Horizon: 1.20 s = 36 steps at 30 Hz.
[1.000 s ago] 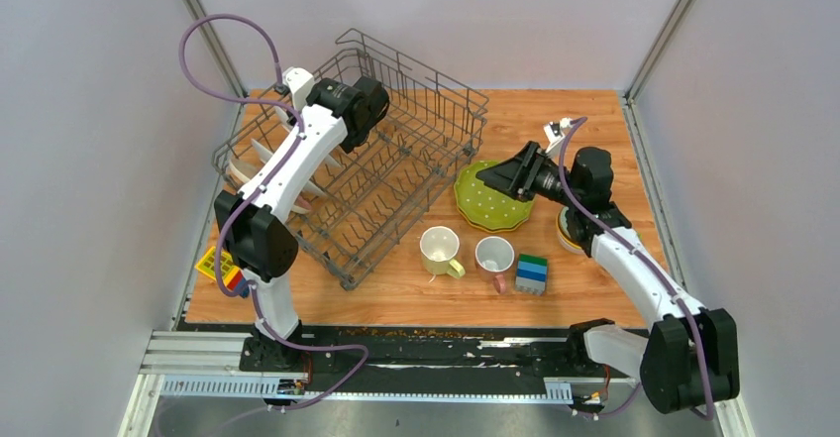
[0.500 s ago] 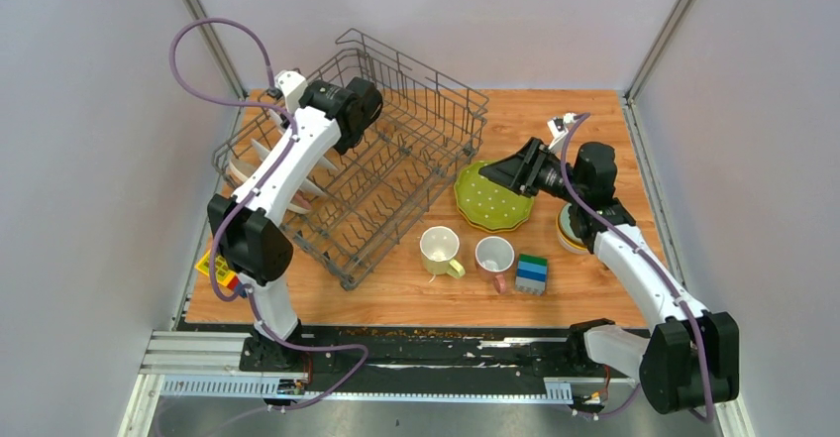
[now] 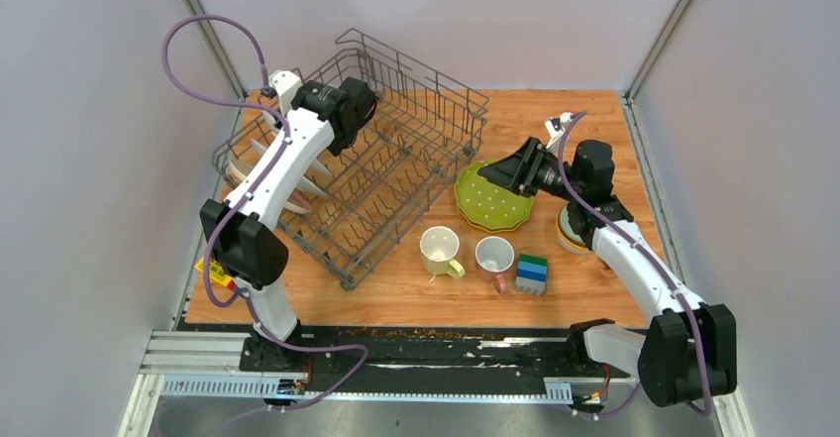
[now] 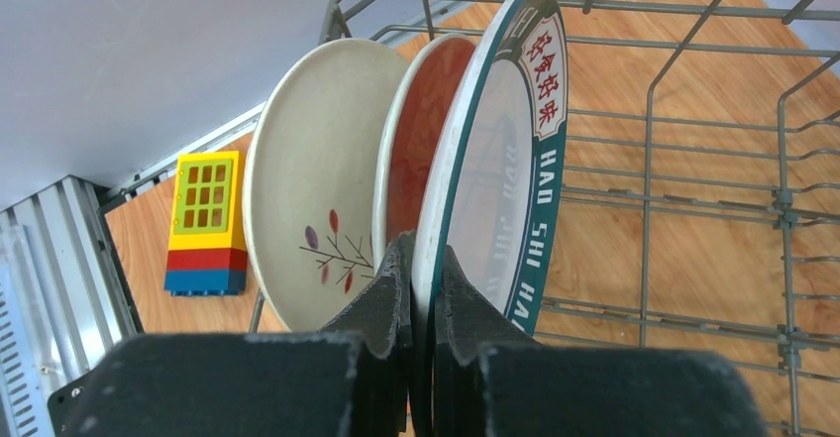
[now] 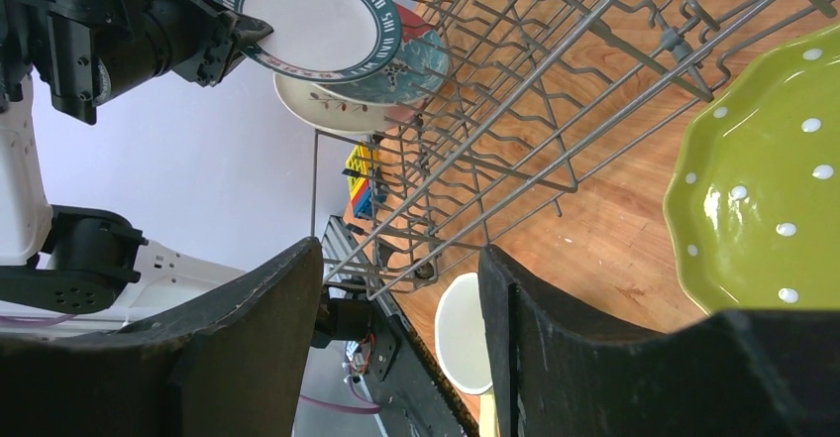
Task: Load the mixed dishes into the dish rack
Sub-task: Insert the plate into the dish rack.
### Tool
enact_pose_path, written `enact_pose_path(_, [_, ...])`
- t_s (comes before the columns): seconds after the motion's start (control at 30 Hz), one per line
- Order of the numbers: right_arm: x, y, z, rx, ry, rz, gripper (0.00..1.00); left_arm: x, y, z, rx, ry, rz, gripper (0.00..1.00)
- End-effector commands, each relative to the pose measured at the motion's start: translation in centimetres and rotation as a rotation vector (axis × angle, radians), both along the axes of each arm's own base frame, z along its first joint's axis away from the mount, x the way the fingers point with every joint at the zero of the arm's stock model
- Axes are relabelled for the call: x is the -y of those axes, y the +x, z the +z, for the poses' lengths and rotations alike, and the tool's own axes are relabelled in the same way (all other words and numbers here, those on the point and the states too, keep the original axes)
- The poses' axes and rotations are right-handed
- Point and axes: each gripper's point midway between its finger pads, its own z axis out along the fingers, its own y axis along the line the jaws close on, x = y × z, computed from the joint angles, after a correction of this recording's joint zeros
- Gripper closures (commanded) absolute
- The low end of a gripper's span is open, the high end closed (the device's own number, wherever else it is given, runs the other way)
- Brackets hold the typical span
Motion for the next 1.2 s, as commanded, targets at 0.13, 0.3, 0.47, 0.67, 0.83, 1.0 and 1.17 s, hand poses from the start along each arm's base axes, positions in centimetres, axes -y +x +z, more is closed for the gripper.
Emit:
enact_pose_path(0.13, [-0.2, 0.3, 1.8, 0.064, 0.011, 0.019, 0.4, -1.8, -1.7, 1.0, -0.061, 0.103, 0.01, 1.0])
enact_pose_path(0.3, [-0.1, 0.4, 1.6, 0.064, 0.008, 0.019, 0.4, -1.6, -0.9, -0.6, -0.103, 0.113, 0.019, 1.0])
enact_pose_path(0.47, [0.1, 0.5, 1.4, 0.062, 0.005, 0.015, 0.4, -1.0, 0.2, -2.0, -0.116, 0.102, 0.029, 1.0])
enact_pose_path(0.67, [0.3, 0.8, 1.2, 0.056, 0.004, 0.014, 0.4, -0.7, 0.7, -3.5, -0.141, 0.105, 0.038, 0.8])
enact_pose_path(0.83, [0.3, 0.8, 1.2, 0.054, 0.005, 0.014, 0.4, -1.0, 0.4, -3.4, -0.137, 0.107, 0.044, 0.6])
enact_pose_path(1.0, [0.3, 0.8, 1.2, 0.051, 0.007, 0.016, 0.4, -1.1, 0.3, -3.1, -0.136, 0.107, 0.042, 0.5])
enact_pose_path(1.17, [0.3, 0.7, 1.3, 0.049, 0.009, 0.017, 0.4, -1.2, 0.2, -2.8, -0.137, 0.108, 0.038, 0.49])
